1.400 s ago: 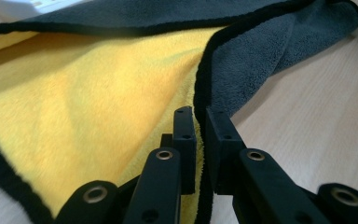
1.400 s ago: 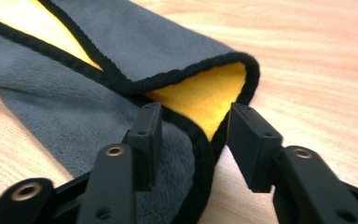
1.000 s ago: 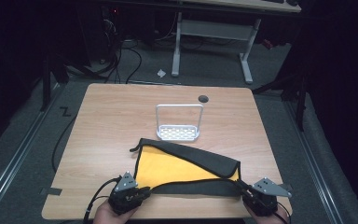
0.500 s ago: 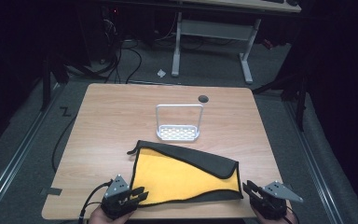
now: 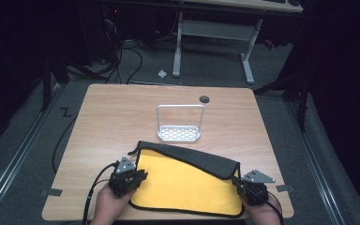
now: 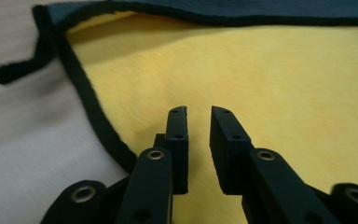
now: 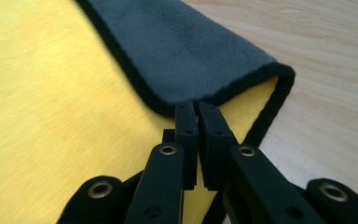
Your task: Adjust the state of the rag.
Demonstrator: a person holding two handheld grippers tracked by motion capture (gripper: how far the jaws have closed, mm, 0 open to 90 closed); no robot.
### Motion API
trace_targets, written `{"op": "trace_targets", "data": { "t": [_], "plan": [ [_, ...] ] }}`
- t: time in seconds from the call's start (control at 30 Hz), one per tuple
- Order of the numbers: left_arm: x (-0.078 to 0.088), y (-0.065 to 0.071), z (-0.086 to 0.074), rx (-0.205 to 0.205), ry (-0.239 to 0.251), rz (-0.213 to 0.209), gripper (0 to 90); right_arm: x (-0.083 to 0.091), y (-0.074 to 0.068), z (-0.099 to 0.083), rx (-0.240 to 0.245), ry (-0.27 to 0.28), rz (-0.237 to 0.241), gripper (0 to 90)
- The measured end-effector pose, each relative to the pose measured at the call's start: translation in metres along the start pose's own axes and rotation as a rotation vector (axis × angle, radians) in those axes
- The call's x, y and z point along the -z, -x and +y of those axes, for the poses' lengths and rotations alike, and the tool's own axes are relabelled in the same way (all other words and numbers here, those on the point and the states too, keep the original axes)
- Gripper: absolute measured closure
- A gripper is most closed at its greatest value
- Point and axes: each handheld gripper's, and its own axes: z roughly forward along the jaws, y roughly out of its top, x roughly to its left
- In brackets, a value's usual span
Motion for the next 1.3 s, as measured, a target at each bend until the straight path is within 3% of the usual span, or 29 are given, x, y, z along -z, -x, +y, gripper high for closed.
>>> {"op": "trace_targets", "data": {
  "t": [0.03,0.2,0.5,0.63,0.77,0.83,1.0,1.13,1.2,1.23,1.27,1.3],
  "plan": [
    [-0.009,-0.004,0.002,-0.004,-0.023,0.01,80.4,-0.008,0.004,0.005,-0.008,-0.011,-0.018,87.7],
    [-0.004,0.003,-0.003,-0.021,-0.026,-0.003,81.4,-0.015,0.008,0.0,-0.012,-0.037,-0.015,87.8],
    [0.025,0.023,-0.03,-0.035,-0.057,-0.053,81.3,0.011,-0.01,-0.017,0.024,-0.036,0.02,87.6],
    [0.018,0.017,-0.02,-0.017,-0.044,-0.061,80.7,0.009,-0.016,-0.01,0.047,-0.021,0.027,87.8],
    [0.002,0.002,0.002,-0.008,-0.026,-0.056,79.4,-0.001,-0.012,-0.001,0.048,-0.014,0.022,87.8],
    [-0.011,-0.009,0.015,-0.006,-0.029,-0.026,79.8,-0.01,-0.007,0.009,0.047,-0.013,0.012,87.6],
    [-0.023,-0.021,0.022,0.013,-0.035,-0.011,80.2,-0.018,0.0,0.02,0.042,-0.009,0.008,87.5],
    [-0.023,-0.018,0.021,0.009,-0.026,-0.012,80.2,-0.007,-0.006,0.016,0.041,0.017,0.042,86.4],
    [-0.021,-0.016,0.02,0.009,-0.016,-0.015,80.2,-0.002,-0.015,0.006,0.041,0.016,0.099,82.4],
    [-0.02,-0.015,0.018,0.02,0.0,-0.023,80.1,-0.002,-0.022,-0.001,0.044,0.0,0.119,74.7],
    [-0.02,-0.015,0.018,0.02,0.0,-0.023,80.2,-0.002,-0.022,-0.001,0.044,0.0,0.119,74.7],
    [-0.02,-0.015,0.016,0.023,0.001,-0.026,80.2,-0.002,-0.024,0.0,0.033,0.005,0.12,66.2]
  ]
}}
